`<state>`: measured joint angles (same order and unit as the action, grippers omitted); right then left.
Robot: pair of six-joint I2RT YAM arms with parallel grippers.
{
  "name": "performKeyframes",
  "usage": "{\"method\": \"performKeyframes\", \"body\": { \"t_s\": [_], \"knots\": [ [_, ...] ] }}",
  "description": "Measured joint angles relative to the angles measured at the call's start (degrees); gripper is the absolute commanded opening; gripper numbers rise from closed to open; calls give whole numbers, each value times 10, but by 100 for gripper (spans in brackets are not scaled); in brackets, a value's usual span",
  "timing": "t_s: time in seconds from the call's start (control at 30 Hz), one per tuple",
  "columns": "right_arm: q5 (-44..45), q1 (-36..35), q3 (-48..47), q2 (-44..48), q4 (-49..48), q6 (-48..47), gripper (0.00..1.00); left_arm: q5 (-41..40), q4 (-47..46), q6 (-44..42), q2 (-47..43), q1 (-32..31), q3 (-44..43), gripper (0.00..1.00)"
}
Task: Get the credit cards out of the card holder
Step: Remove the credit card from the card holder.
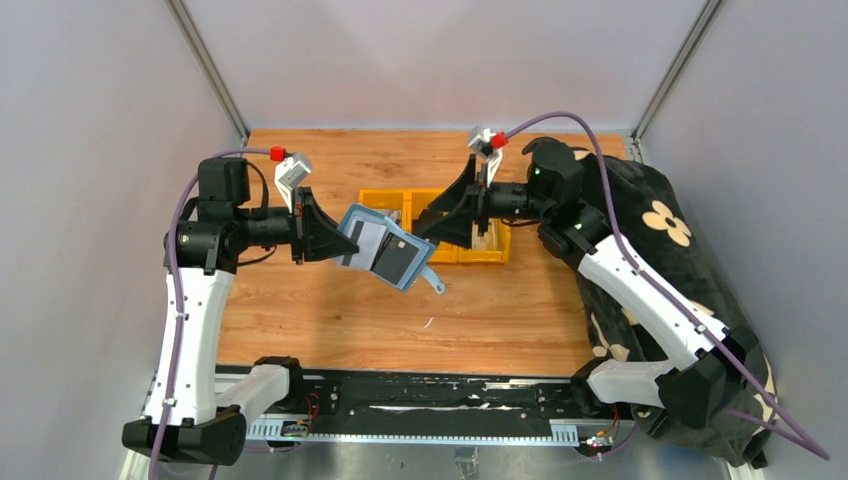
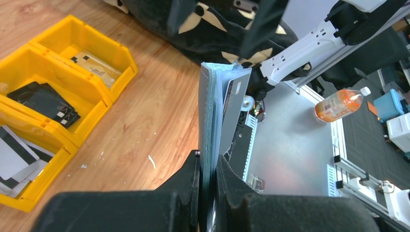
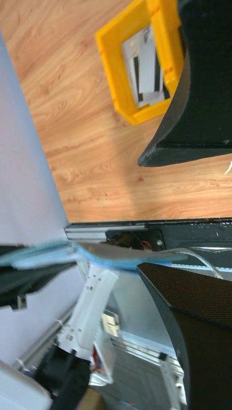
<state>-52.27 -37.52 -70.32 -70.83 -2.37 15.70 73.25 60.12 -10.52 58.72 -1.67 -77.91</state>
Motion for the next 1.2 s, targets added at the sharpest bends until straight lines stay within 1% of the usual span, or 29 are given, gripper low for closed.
{"method": "performKeyframes", "body": {
  "t_s": [0.13,0.23,0.33,0.47,0.6,0.7,0.73,0.8,0.83,0.87,0.9,0.93,0.97,1.0,1.07,1.1,1.13,1.17,1.2],
  "knots": [
    [3,44,4,6,-28,43,77,-1,0,-1,-7,0,0,5],
    [-9,43,4,7,-68,76,77,-1,0,-1,-13,0,0,5],
    [-24,31,-1,-1,-96,100,78,0,0,-2,-17,0,0,4],
    [-38,-1,-16,-28,-118,118,78,-3,1,-6,-21,0,7,2],
    [-43,-37,-19,-46,-117,120,78,-24,0,-17,-25,0,8,2],
    [-40,-59,-26,-51,-90,98,78,-36,1,-23,-27,0,8,2],
    [-38,-66,-31,-54,-76,88,75,-39,1,-25,-28,0,8,2],
    [-33,-74,-40,-60,-55,72,67,-42,1,-26,-28,0,8,1],
    [-31,-78,-42,-63,-47,65,60,-44,1,-26,-28,0,8,1],
    [-30,-80,-43,-65,-38,58,51,-44,1,-26,-28,0,8,1],
    [-29,-82,-43,-67,-30,53,38,-45,1,-27,-28,0,8,1],
    [-28,-83,-43,-69,-23,47,22,-45,1,-27,-28,0,8,1],
    [-27,-83,-43,-71,-15,42,9,-45,1,-28,-28,0,8,1],
    [-26,-84,-45,-75,-4,37,1,-45,1,-28,-28,0,7,2],
    [-19,-84,-50,-82,16,28,0,-47,5,-26,-28,0,7,12],
    [-16,-83,-53,-84,22,25,0,-49,6,-26,-28,0,7,32],
    [-16,-83,-54,-85,25,23,0,-51,8,-25,-27,0,7,47],
    [-16,-84,-58,-85,34,20,0,-51,7,-26,-26,0,7,57],
    [-17,-84,-61,-85,42,17,0,-49,7,-22,-26,0,7,65]
  ]
}}
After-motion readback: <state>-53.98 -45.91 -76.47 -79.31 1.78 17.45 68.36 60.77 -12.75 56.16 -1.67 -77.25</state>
